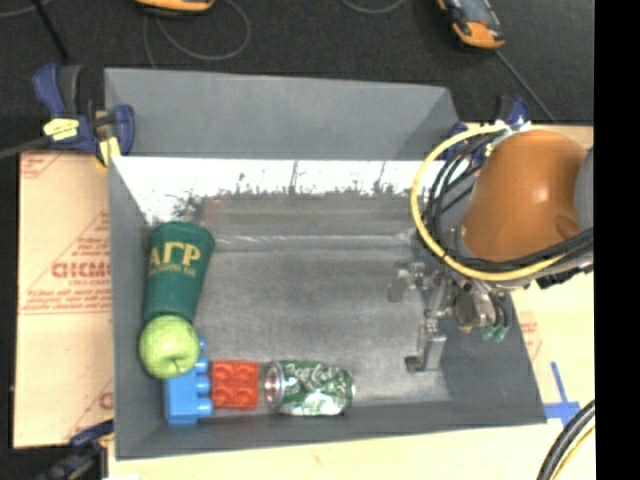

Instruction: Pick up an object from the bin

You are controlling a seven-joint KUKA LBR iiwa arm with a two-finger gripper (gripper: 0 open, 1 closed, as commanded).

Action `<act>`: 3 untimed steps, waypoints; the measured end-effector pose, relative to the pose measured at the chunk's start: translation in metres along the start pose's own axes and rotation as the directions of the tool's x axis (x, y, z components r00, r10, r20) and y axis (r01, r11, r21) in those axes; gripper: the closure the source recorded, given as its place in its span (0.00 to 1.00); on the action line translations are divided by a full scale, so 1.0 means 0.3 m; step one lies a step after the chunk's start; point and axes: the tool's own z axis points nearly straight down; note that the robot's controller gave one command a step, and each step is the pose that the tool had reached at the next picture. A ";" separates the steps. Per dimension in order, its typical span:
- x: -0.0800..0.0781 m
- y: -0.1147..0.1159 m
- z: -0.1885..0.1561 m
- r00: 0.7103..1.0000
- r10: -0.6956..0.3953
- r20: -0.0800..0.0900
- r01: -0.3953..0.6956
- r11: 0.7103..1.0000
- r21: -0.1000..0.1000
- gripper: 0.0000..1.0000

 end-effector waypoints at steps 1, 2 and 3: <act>-0.005 0.000 -0.015 1.000 -0.002 0.008 0.002 1.000 0.001 0.00; -0.033 0.127 0.219 0.998 -0.065 0.013 0.065 0.998 0.002 0.00; 0.002 0.205 0.251 0.986 0.167 0.005 -0.167 0.986 -0.003 0.00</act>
Offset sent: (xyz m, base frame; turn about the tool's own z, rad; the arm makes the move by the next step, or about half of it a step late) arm 0.0151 0.0823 -0.1467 -0.1334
